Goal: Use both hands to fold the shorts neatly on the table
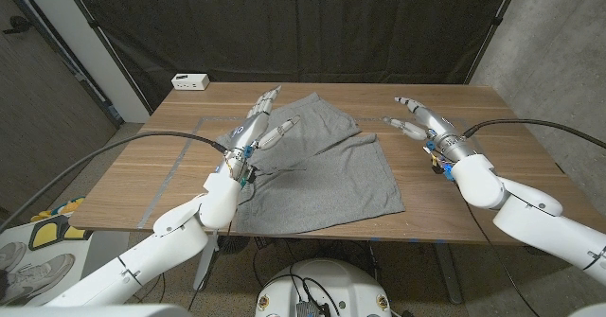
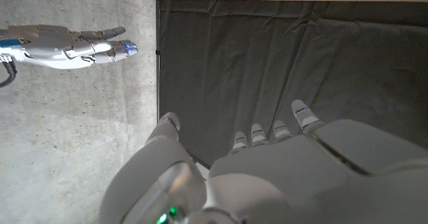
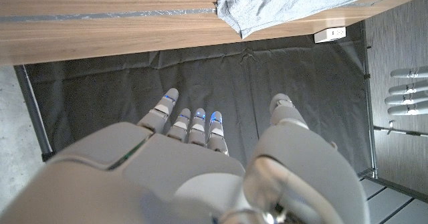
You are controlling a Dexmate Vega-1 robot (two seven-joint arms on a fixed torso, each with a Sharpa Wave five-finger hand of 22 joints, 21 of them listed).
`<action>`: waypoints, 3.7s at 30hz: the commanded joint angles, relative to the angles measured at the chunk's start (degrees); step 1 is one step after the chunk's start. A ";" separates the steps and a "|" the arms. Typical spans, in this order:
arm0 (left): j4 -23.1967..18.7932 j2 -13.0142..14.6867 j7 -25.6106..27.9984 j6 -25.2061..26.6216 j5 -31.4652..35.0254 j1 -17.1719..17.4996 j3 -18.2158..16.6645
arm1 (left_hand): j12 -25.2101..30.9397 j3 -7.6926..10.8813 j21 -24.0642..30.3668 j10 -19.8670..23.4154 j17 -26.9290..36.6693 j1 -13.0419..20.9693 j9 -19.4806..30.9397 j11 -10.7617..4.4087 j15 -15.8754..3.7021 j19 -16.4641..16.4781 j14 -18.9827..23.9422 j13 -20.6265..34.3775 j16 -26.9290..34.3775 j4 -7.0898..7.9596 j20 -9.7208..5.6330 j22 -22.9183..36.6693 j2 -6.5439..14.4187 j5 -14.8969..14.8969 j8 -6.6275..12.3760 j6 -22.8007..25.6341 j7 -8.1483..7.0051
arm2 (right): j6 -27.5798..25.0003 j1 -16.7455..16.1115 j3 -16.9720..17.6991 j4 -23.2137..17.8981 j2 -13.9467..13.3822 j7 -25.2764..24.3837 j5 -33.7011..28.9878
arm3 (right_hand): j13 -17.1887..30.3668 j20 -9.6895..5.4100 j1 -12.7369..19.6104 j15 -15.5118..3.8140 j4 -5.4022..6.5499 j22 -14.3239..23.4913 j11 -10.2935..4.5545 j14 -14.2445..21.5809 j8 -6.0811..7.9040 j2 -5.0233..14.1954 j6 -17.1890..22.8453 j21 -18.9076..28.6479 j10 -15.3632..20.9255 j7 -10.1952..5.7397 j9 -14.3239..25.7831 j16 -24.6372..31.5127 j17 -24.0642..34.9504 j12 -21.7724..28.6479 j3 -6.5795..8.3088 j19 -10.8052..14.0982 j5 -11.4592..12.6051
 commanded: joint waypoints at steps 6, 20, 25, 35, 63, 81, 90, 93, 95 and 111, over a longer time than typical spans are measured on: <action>-7.11 3.46 1.83 2.63 9.59 8.25 -2.65 | 0.12 0.02 -0.25 0.33 0.31 0.69 0.14 -0.24 -0.16 -6.31 -2.66 0.14 -0.27 -0.85 0.34 0.30 -0.63 -0.28 0.01 -0.56 -0.19 | -8.48 -10.27 4.12 -9.68 -2.55 -2.06 -9.51 | 0.07 0.03 1.03 -0.45 -0.79 0.16 -0.21 0.61 0.14 0.02 1.00 0.07 1.04 -0.12 0.27 0.03 0.02 0.49 0.16 0.53 -0.41; -11.11 5.32 -0.38 4.53 14.13 13.29 -4.21 | 0.09 -0.29 -0.62 1.04 0.32 1.03 0.16 -0.07 -0.12 -6.59 -2.78 0.16 -0.44 -1.58 0.16 0.31 -1.32 -0.50 0.03 0.23 -0.05 | -10.85 -16.44 6.72 -13.53 -2.00 -0.80 -14.84 | 0.07 -0.07 1.52 -0.86 -1.42 0.15 -0.62 1.28 0.01 -0.27 1.35 0.06 1.59 -0.40 0.29 0.02 -0.01 0.40 0.23 1.04 -0.61; -12.09 5.66 -0.89 5.04 15.66 14.77 -4.35 | -0.07 -0.45 -0.74 0.89 0.33 1.10 0.17 -0.11 -0.15 -6.68 -2.97 0.16 -0.53 -1.81 0.08 0.32 -1.61 -0.55 -0.08 0.18 0.06 | -12.18 -18.36 7.40 -14.57 -1.52 -0.08 -16.58 | 0.07 -0.07 1.61 -0.95 -1.55 0.15 -0.69 1.33 -0.02 -0.35 1.44 0.03 1.71 -0.51 0.29 -0.03 -0.01 0.36 0.23 1.12 -0.65; -13.80 5.73 -1.99 7.16 17.81 17.73 -4.92 | -0.19 -0.64 -0.91 0.88 0.34 1.16 0.18 -0.01 -0.21 -6.81 -3.11 0.18 -0.58 -2.06 -0.05 0.33 -1.94 -0.59 -0.22 0.08 0.15 | -12.77 -21.70 8.19 -15.27 0.13 0.22 -19.64 | 0.08 -0.06 1.78 -1.03 -1.79 0.16 -0.90 1.46 -0.12 -0.46 1.52 -0.03 1.84 -0.58 0.31 -0.11 -0.01 0.25 0.23 1.21 -0.72; -16.67 7.24 -4.75 11.24 18.28 26.36 -8.27 | -0.26 -1.23 -1.28 1.60 0.37 1.29 0.19 0.21 -0.11 -6.90 -2.98 0.21 -0.52 -2.71 -0.22 0.37 -2.81 -0.57 -0.17 0.95 0.69 | -14.37 -27.31 6.65 -15.92 3.60 1.46 -25.06 | 0.11 -0.38 2.30 -1.02 -2.36 0.16 -0.94 1.71 -0.33 -0.56 1.71 -0.21 2.10 -0.56 0.35 -0.30 -0.01 -0.02 0.33 1.36 -0.81; -16.83 8.92 -6.23 12.61 19.35 29.56 -9.82 | 0.06 -1.68 -1.43 3.32 0.37 1.61 0.19 0.11 -0.39 -6.39 -2.35 0.22 -0.34 -3.32 -0.38 0.39 -3.40 -0.43 0.19 2.90 0.06 | -17.61 -26.71 1.48 -15.98 5.10 1.01 -28.17 | 0.12 -0.40 2.80 -1.05 -2.74 0.16 -0.95 1.92 -0.38 -0.53 1.97 -0.27 2.30 -0.57 0.37 -0.38 -0.02 -0.16 0.52 1.54 -0.78; -16.51 9.63 -7.35 12.91 18.63 30.67 -10.81 | 0.17 -1.79 -1.42 4.00 0.36 1.97 0.19 0.06 -0.57 -5.96 -1.95 0.23 -0.25 -3.69 -0.42 0.38 -3.65 -0.33 0.19 3.32 0.49 | -19.60 -25.71 -1.22 -15.80 5.40 0.68 -28.76 | 0.12 -0.36 3.50 -0.90 -3.15 0.15 -0.91 2.53 -0.34 -0.38 2.32 -0.18 2.56 -0.57 0.37 -0.27 -0.02 -0.22 0.85 2.05 -0.70; -16.53 9.87 -7.54 13.07 18.49 31.19 -11.27 | 0.16 -1.81 -1.44 4.08 0.36 2.10 0.19 0.07 -0.58 -5.90 -1.89 0.23 -0.25 -3.80 -0.45 0.37 -3.71 -0.30 0.21 3.47 0.58 | -20.29 -25.15 -2.63 -15.55 5.86 0.25 -29.07 | 0.12 -0.35 3.83 -1.00 -3.35 0.14 -0.98 2.80 -0.36 -0.34 2.39 -0.15 2.73 -0.62 0.37 -0.23 -0.03 -0.22 1.00 2.25 -0.68; -16.57 9.99 -7.66 13.22 18.39 31.57 -11.62 | 0.17 -1.83 -1.42 4.22 0.36 2.22 0.19 0.08 -0.61 -5.72 -1.73 0.23 -0.21 -3.90 -0.44 0.37 -3.77 -0.27 0.30 3.80 0.46 | -21.05 -24.50 -3.85 -15.51 5.60 0.62 -29.84 | 0.12 -0.34 4.00 -0.95 -3.44 0.14 -1.02 2.92 -0.33 -0.34 2.51 -0.13 2.78 -0.63 0.37 -0.21 -0.03 -0.24 1.07 2.38 -0.67; -15.81 10.69 -7.86 13.88 19.19 33.53 -12.58 | 0.10 -1.94 -1.55 4.71 0.35 3.00 0.20 0.05 -0.53 -5.35 -1.42 0.23 -0.23 -4.51 -0.32 0.34 -4.10 -0.09 0.47 4.95 0.50 | -25.88 -22.77 -9.97 -15.98 4.93 0.47 -32.34 | 0.12 -0.85 5.73 -1.03 -4.31 0.14 -1.18 4.01 -0.17 -0.56 3.53 -0.01 3.59 -0.43 0.36 -0.15 -0.04 -0.26 1.72 3.40 -0.56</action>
